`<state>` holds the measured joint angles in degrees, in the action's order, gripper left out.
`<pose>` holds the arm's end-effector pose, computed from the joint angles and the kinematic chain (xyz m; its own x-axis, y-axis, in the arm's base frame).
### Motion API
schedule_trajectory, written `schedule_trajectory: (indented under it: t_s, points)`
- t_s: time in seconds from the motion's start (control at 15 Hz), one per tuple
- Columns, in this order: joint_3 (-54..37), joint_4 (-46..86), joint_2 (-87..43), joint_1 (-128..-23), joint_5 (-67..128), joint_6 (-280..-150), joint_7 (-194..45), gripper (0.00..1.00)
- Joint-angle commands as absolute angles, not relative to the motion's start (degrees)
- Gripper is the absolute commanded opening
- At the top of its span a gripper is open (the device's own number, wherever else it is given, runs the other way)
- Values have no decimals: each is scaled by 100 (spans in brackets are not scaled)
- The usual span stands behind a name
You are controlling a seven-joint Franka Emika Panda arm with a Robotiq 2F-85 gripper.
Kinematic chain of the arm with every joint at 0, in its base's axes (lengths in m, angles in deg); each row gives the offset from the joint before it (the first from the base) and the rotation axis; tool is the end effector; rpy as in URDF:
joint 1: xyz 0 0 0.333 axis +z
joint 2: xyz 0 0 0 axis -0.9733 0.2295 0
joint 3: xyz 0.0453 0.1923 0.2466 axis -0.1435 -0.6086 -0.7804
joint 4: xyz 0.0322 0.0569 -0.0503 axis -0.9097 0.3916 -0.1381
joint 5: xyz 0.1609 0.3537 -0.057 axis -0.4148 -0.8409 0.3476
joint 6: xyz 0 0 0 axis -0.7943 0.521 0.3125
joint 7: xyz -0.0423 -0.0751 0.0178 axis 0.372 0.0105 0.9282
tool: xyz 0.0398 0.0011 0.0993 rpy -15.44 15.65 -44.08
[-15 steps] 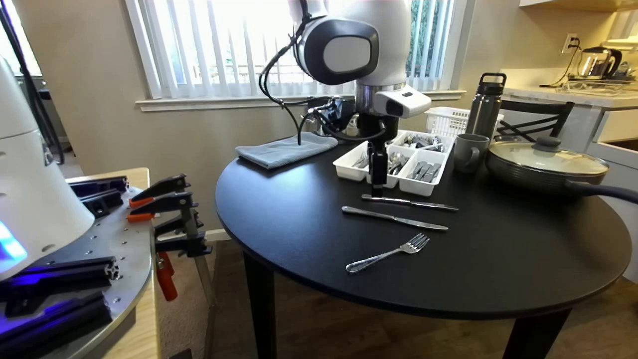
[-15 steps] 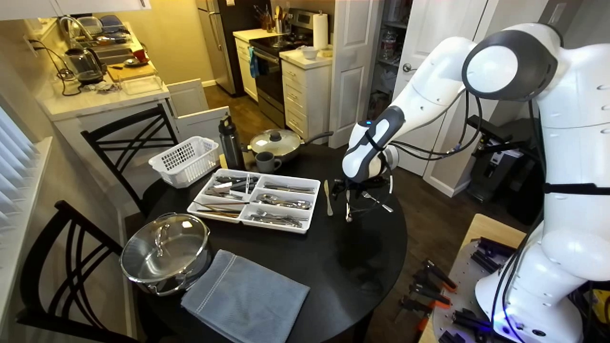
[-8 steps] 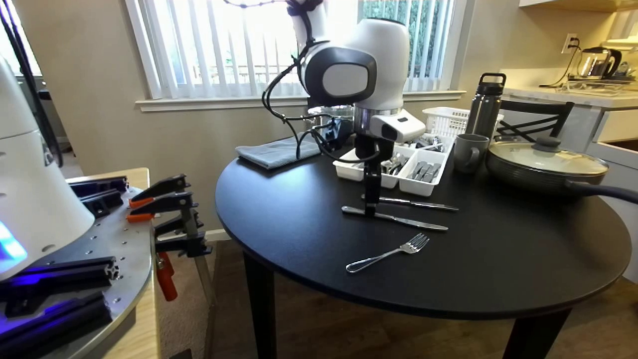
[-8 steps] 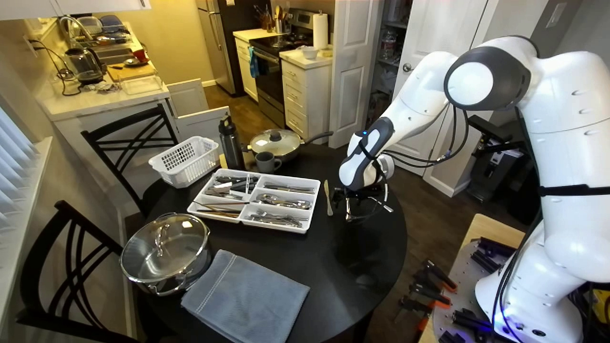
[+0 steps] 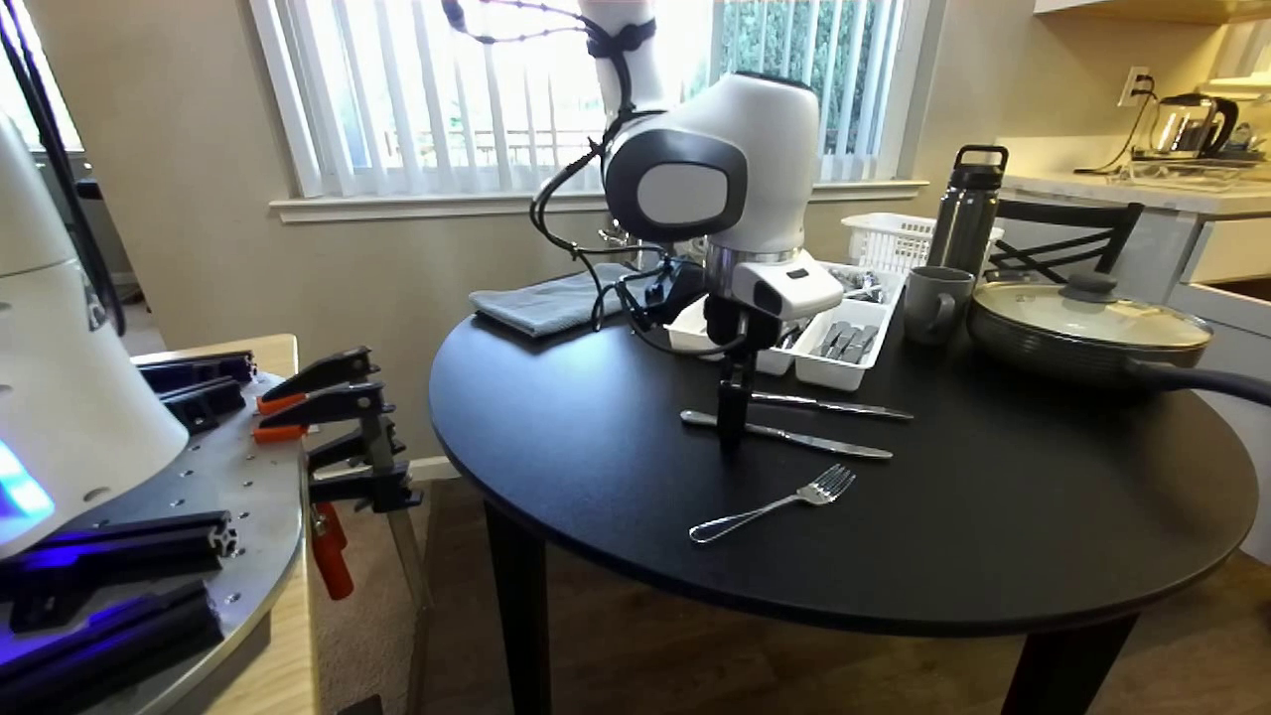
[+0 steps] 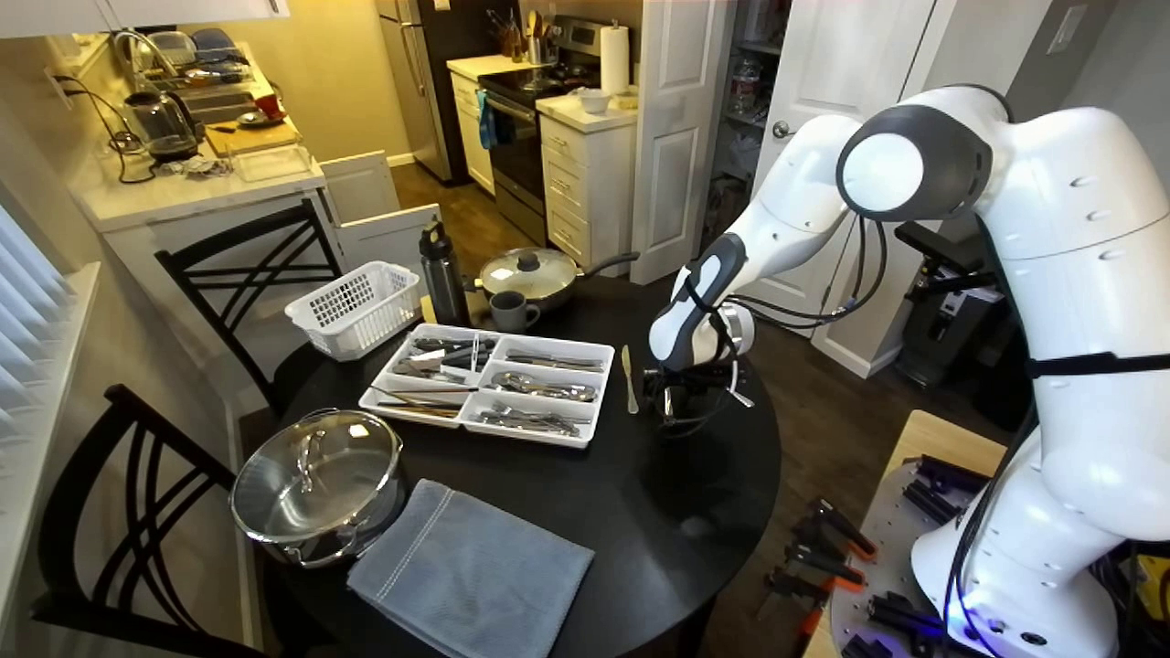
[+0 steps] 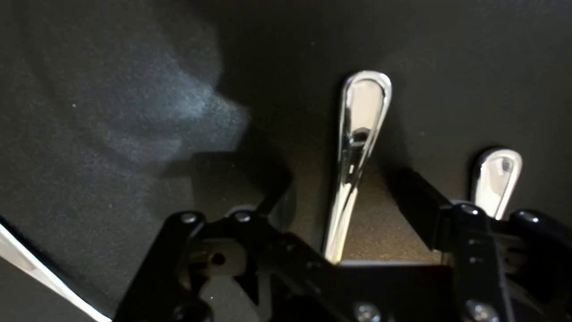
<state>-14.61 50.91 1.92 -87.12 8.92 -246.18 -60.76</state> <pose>0.5317 -0.0975 0.0665 0.6962 -0.7171 -0.0333 -0.7160 -0.6903 -0.1042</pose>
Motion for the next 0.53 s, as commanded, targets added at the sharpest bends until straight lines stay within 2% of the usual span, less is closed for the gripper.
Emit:
schedule_trajectory:
  t_s: [0.0,0.33,0.4,0.47]
  points:
    - [-1437,5135,160,-8686,700,-24634,-6138,34]
    - [-1312,5134,106,-8544,749,-24581,-6054,3]
    - [-1295,5134,100,-8519,755,-24574,-6047,2]
    - [-1268,5138,95,-8489,763,-24570,-6038,5]
